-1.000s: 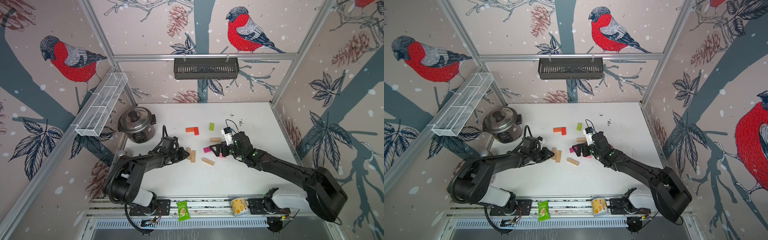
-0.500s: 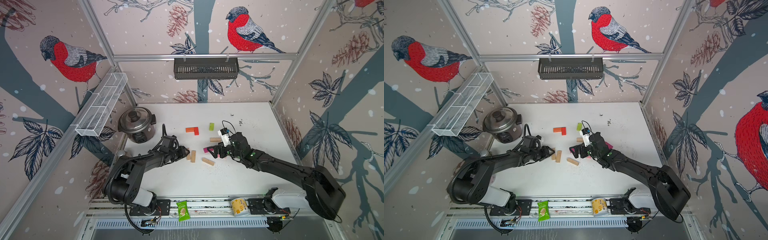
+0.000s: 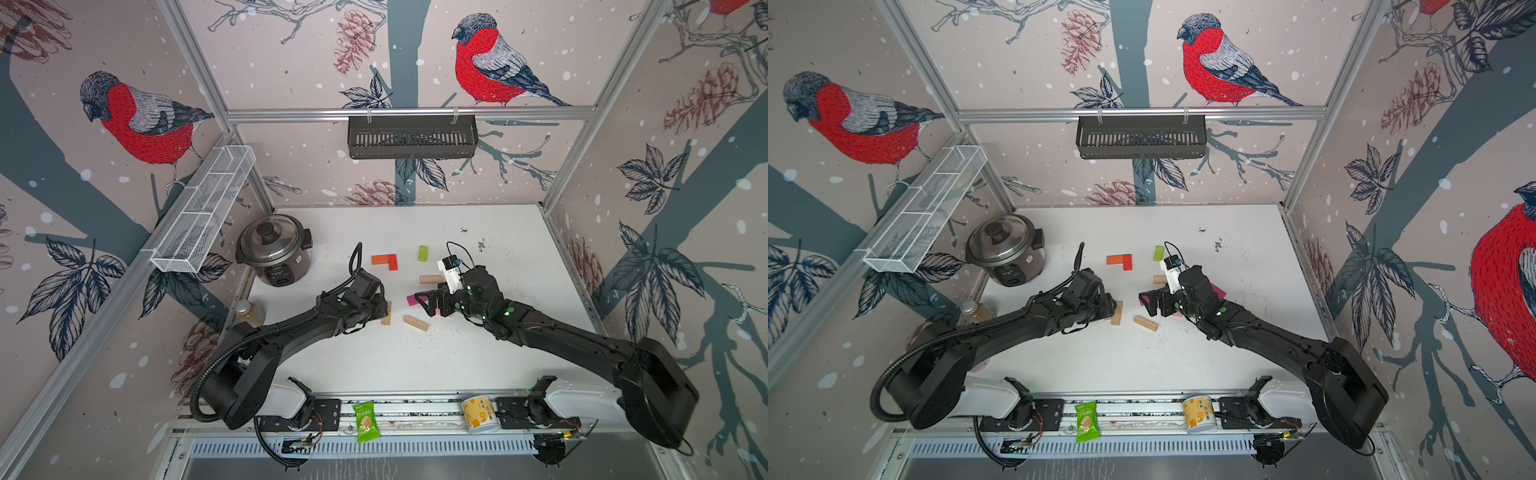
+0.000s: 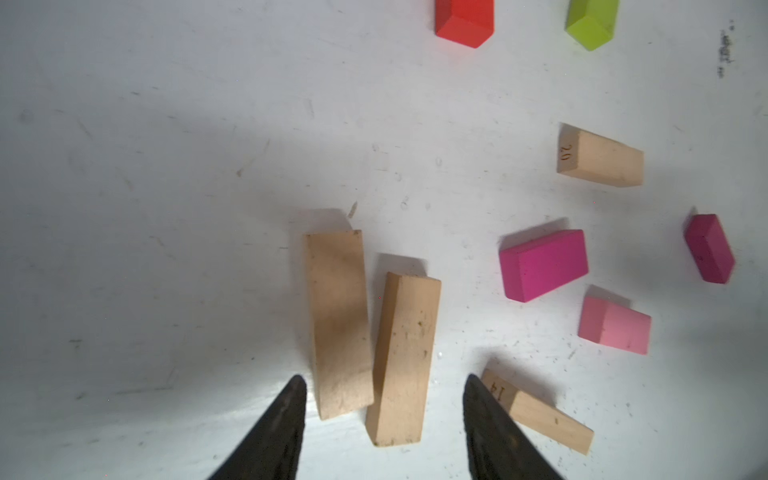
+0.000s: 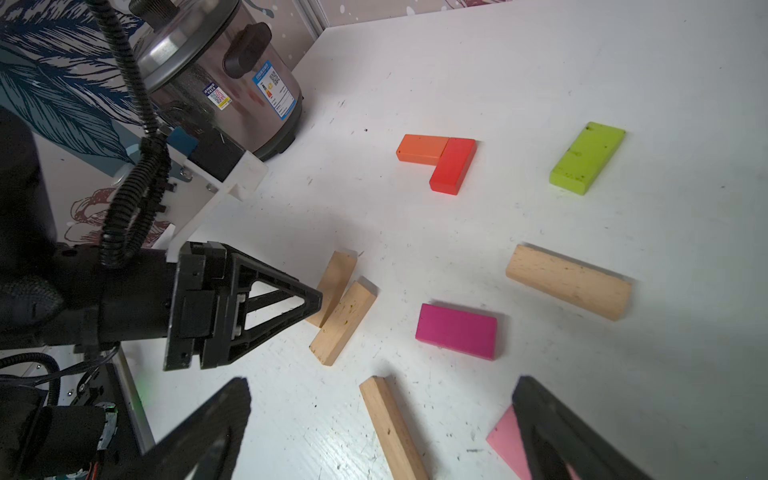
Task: Assemble the letter p with building blocks
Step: Pick up the building block from the center of the board.
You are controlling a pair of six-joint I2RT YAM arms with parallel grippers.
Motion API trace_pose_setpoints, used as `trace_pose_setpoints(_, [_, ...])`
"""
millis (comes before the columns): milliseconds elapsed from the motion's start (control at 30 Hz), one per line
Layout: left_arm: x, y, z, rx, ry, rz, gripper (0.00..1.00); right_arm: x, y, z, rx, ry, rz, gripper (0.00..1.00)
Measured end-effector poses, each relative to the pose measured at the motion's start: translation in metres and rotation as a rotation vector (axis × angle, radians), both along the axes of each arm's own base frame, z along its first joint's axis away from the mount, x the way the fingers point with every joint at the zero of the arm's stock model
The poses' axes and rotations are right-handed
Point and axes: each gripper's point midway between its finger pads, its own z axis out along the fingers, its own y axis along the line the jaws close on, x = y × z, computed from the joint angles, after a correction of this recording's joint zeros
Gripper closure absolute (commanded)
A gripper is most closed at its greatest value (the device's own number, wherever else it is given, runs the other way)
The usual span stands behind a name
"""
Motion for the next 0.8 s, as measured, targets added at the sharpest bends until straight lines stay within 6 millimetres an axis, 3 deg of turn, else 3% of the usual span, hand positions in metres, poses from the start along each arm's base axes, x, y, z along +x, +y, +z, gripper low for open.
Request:
trace_pose_setpoints(467, [0.010,0.013,-0.027,0.119,0.055,0.100,0.50,0.000,-0.002,0.004,-0.003,-0.025,-0.005,0.00])
trace_pose_setpoints(800, [0.015,0.013,-0.035,0.137,0.054,0.112,0.64,0.001,-0.001,0.001,-0.009,-0.019,-0.004,0.00])
